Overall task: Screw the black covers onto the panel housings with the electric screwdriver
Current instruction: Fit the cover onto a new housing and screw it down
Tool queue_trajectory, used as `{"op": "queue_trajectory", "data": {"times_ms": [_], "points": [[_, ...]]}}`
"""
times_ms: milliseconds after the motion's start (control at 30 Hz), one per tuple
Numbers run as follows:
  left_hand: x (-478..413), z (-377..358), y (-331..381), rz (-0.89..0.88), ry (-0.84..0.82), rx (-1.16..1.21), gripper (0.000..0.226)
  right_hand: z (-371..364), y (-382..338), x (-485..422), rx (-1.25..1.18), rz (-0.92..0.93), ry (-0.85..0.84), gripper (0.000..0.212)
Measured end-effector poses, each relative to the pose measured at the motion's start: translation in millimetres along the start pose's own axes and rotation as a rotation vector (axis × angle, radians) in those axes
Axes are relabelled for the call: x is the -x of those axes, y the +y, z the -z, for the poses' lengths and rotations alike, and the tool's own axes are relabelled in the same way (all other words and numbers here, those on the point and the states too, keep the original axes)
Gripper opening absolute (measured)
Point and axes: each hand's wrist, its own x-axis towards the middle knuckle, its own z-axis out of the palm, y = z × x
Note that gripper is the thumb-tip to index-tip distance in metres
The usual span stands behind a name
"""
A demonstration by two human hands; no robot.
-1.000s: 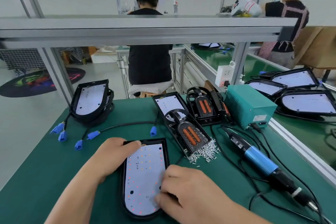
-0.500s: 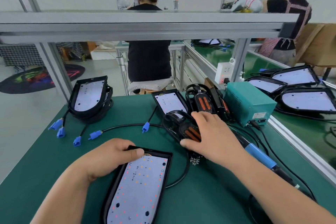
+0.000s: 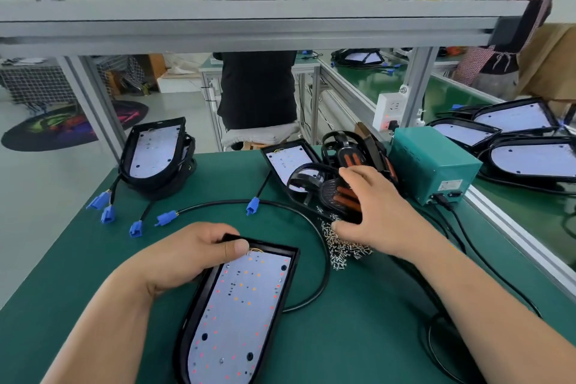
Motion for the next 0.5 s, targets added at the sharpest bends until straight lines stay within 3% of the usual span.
{"op": "queue_trajectory", "data": {"times_ms": [300,433,500], "points": [[3,1,5,-0.057,-0.089,-0.039,0.04,-9,18,-2,0.291,0.094,-0.096,0.096],[-1,-6,7,-0.062,-0.091,-0.027,0.048,-13,7,-1,0.246,0.126,-0.108,0.091],[-4,-12,8,-0.057,-0.1,-0.02,0.042,-15,-4,-6,0.18,0.185,-0.059,0.08]]}}
